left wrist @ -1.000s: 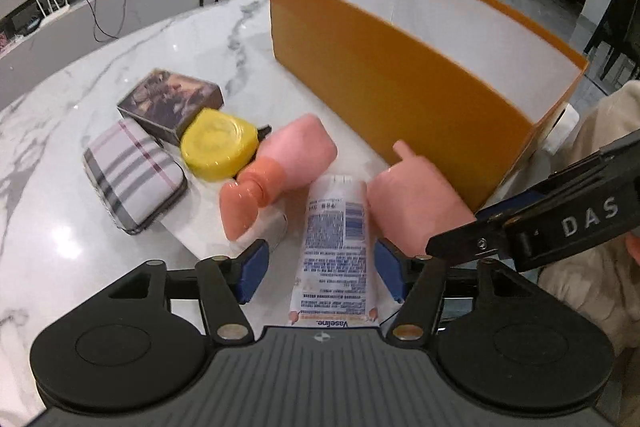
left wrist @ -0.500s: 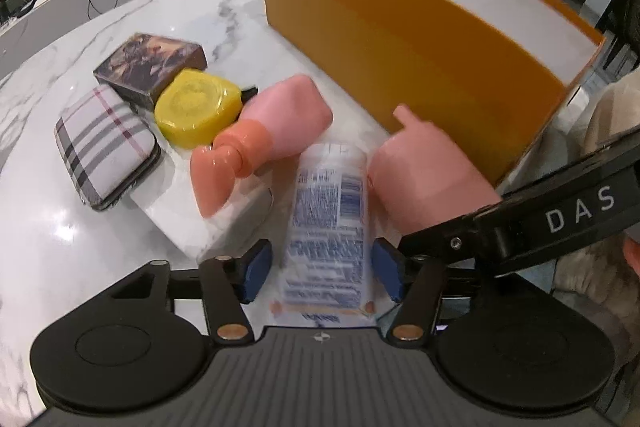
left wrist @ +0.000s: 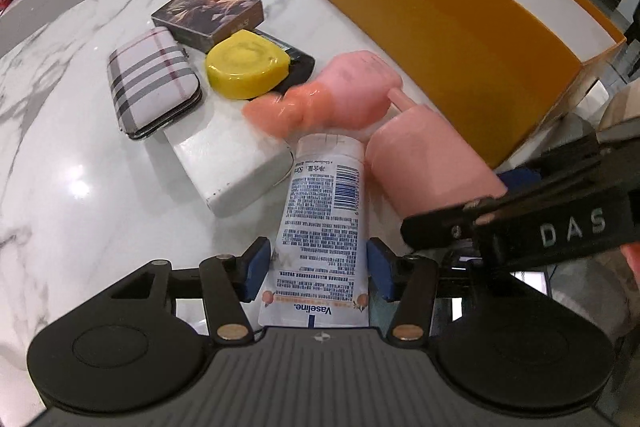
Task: Organize rigid objects
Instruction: 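Close the left tool around the white Vaseline lotion tube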
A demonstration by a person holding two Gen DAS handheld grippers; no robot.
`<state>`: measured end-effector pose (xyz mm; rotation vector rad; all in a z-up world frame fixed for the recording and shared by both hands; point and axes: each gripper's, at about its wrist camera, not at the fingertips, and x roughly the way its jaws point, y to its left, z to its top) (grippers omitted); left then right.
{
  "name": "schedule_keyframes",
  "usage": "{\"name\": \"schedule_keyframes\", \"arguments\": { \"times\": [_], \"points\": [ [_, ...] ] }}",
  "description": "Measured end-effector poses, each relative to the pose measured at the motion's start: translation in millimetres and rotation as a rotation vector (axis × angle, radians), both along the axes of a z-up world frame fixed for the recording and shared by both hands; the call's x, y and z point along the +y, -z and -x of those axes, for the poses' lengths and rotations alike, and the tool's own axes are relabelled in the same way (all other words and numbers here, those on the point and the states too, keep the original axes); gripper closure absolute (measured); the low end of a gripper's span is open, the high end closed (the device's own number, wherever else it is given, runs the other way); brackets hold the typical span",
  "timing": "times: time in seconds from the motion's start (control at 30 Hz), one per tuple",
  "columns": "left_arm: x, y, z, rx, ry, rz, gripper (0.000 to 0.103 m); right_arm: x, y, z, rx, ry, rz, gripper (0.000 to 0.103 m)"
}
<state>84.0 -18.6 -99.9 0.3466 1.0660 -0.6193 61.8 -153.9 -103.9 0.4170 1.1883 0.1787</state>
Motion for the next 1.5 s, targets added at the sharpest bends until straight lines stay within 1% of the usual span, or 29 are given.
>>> {"name": "schedule_keyframes", "arguments": {
  "times": [0.13, 0.2, 0.3, 0.4, 0.47, 0.67, 0.77, 0.8, 0.83, 0.87, 0.9, 0.93, 1.23, 1.5],
  "points": [
    [2.4, 0.9, 1.8, -0.024, 0.014, 0.014, 0.041, 2.7, -1.4, -1.1, -0.010, 0.000, 0.024, 0.042],
    [-1.8, 2.5, 2.0, -0.050, 0.023, 0.019, 0.039, 5.0, -2.7, -2.4, -0.021, -0.001, 0.041, 0.041],
    [-5.9, 4.1, 2.7, -0.072, 0.045, 0.028, 0.032, 8.1, -5.3, -3.5, -0.042, 0.012, 0.029, 0.033],
    [-12.4, 7.9, 0.5, -0.086, 0.054, 0.021, 0.032, 12.4, -8.3, -6.0, -0.072, 0.026, 0.047, 0.032],
    [-14.7, 9.7, -3.3, -0.089, 0.044, 0.031, 0.032, 14.8, -8.4, -7.7, -0.081, 0.034, 0.060, 0.032],
    [-16.5, 10.6, -13.0, -0.084, 0.034, 0.042, 0.032, 13.5, -0.9, -12.6, -0.067, 0.101, 0.042, 0.032],
    [-19.9, 10.8, -12.4, -0.094, 0.043, 0.025, 0.032, 17.4, -0.3, -13.3, -0.076, 0.100, 0.065, 0.032],
    [-20.0, 10.7, -12.5, -0.093, 0.041, 0.027, 0.032, 18.0, 0.1, -13.5, -0.078, 0.102, 0.073, 0.034],
    [-19.7, 10.2, -12.1, -0.091, 0.041, 0.028, 0.033, 18.2, 0.4, -13.3, -0.079, 0.105, 0.078, 0.037],
    [-19.3, 10.0, -11.8, -0.089, 0.044, 0.034, 0.038, 18.0, 0.5, -13.3, -0.080, 0.110, 0.085, 0.041],
    [-19.3, 9.7, -11.6, -0.093, 0.042, 0.035, 0.048, 17.0, 0.9, -13.2, -0.080, 0.114, 0.093, 0.046],
    [-19.2, 9.1, -11.6, -0.099, 0.039, 0.040, 0.050, 16.6, 1.0, -13.2, -0.079, 0.109, 0.093, 0.046],
    [-20.6, 7.9, -7.3, -0.113, 0.028, 0.034, 0.052, 16.8, -1.7, -9.1, -0.104, 0.075, 0.103, 0.046],
    [-16.6, -4.7, -3.8, -0.114, -0.014, 0.067, 0.052, 15.9, -13.6, -4.5, -0.144, 0.054, 0.107, 0.046]
  ]
}}
